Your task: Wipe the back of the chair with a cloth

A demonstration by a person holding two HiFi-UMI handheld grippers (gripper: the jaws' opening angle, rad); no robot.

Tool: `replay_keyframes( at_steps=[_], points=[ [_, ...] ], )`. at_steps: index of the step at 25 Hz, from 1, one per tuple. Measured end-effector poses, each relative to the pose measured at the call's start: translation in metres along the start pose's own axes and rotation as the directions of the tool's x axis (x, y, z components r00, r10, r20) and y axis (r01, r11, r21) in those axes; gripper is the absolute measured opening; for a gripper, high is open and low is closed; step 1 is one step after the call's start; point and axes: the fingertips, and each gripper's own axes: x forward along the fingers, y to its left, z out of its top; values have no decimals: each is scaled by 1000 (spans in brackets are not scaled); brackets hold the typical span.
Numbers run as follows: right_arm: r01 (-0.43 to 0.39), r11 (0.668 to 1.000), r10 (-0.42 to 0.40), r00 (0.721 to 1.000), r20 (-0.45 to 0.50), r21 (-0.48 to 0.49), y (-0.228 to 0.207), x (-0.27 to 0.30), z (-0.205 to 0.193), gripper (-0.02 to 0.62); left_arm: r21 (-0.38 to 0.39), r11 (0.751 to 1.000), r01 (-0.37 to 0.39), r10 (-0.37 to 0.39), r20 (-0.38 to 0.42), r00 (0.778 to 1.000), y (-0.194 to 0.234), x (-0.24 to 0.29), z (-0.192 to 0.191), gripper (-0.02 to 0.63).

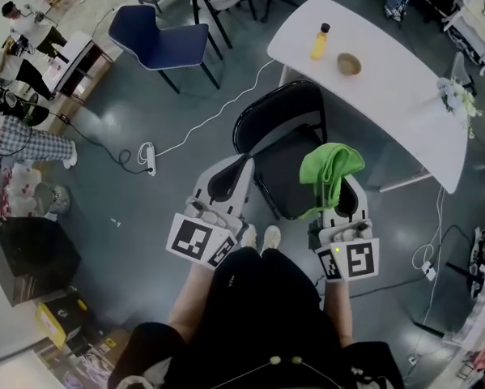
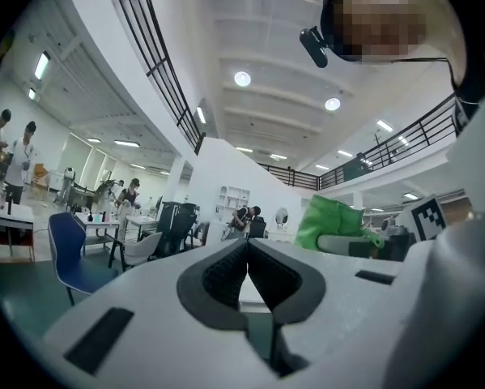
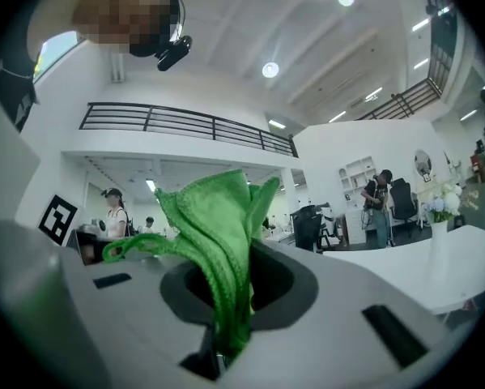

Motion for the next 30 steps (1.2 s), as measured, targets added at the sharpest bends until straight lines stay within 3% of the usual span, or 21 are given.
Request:
replay_keyframes(
  at_steps=[4, 10, 22, 30],
  points=[
    [-23, 1000, 23, 1000, 16, -3, 11, -21, 15, 43, 33, 999, 20, -21, 18, 1000, -15, -10, 12, 6],
    [12, 1000, -11, 1000, 8, -23, 13, -44, 4, 44, 99, 995, -15, 16, -10, 1000, -17, -18, -3, 6],
    [49, 993, -47, 999, 26, -109, 13, -37, 10, 43, 147, 988, 52, -54, 8, 999, -24, -8, 8, 5],
    [54, 974, -46, 998, 39, -220, 29, -35, 20, 41, 140, 988, 57, -60, 15, 998, -29, -12, 9, 6]
  ],
)
